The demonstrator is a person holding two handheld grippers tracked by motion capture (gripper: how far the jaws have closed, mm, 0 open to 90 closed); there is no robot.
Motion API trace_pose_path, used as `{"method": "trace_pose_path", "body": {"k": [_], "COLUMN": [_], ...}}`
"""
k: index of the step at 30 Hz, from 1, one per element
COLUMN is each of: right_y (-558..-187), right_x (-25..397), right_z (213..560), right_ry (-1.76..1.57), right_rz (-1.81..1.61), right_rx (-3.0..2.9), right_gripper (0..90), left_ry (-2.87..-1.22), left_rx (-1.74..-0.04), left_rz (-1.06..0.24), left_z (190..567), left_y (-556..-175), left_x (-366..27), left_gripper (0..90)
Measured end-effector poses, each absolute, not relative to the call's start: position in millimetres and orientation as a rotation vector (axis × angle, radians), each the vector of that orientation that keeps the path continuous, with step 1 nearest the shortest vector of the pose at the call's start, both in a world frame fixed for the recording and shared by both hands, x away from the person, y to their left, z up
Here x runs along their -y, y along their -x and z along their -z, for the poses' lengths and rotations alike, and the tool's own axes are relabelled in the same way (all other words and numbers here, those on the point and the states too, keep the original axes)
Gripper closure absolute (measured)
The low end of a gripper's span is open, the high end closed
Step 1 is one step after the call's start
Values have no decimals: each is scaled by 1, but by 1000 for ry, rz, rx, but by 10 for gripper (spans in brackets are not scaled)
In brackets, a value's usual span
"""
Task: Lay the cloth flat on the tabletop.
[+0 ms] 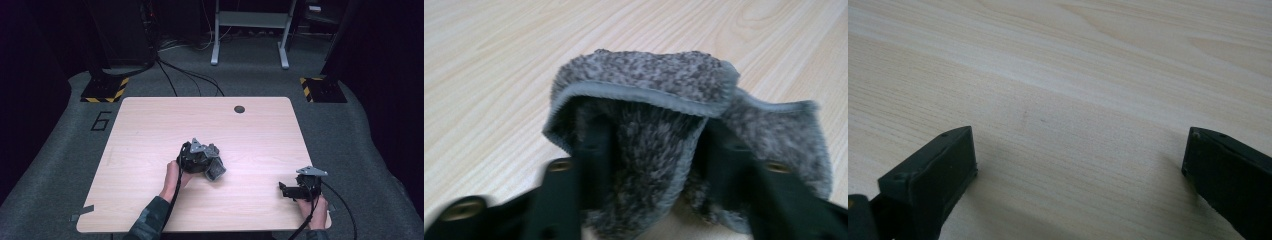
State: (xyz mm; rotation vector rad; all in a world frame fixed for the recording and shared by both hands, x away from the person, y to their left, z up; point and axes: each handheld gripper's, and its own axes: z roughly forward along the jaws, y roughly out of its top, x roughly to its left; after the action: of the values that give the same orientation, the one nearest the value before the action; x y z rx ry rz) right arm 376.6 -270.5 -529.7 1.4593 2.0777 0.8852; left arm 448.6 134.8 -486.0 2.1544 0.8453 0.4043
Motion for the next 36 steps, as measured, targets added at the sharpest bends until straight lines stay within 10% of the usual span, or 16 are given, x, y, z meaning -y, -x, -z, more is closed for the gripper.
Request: {"method": "trace_pose_path", "body": {"k": [4,12,36], "right_y": [-377,-375,-394], "right_x": [270,267,100], "right_z": [529,525,474], "right_ry": [-1460,-1448,-1124], "right_rz": [-880,-929,-1282], "right_rx": [-2082,-2078,-2393], "right_gripper": [6,36,250], "left_ry": [-2141,-2143,-2137], "left_rx": [-844,-855,-729], "left_rz": [-401,-407,-544], "left_z": [483,483,448], "left_y": [-443,-427,-416], "left_x": [-142,-166,-159], "left_gripper": [294,213,440]}}
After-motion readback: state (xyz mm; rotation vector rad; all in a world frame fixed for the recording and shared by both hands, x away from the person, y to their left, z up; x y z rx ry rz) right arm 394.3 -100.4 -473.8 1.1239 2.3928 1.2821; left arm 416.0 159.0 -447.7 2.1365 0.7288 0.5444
